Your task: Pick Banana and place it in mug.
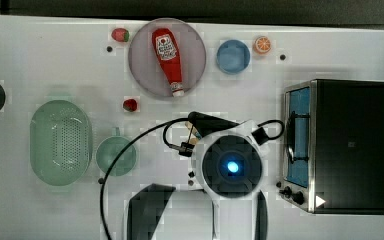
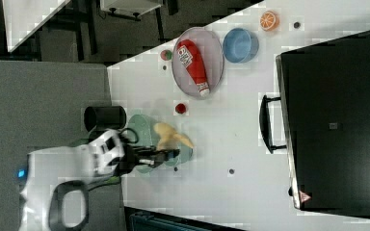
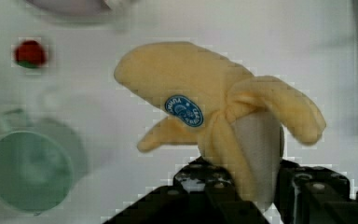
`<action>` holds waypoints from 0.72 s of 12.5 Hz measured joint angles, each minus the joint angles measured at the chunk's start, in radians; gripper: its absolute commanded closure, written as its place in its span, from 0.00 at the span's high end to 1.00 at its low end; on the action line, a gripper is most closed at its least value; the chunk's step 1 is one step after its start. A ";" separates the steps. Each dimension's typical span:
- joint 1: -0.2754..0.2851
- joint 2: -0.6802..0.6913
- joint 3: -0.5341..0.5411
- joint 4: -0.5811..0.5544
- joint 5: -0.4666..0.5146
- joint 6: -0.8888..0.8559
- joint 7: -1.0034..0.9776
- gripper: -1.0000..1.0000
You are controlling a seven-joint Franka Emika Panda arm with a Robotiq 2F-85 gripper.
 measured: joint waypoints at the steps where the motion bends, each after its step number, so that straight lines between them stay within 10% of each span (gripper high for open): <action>1: -0.002 -0.025 0.002 0.033 -0.003 -0.051 0.003 0.27; 9: 0.030 -0.010 0.280 0.068 0.086 -0.068 0.313 0.27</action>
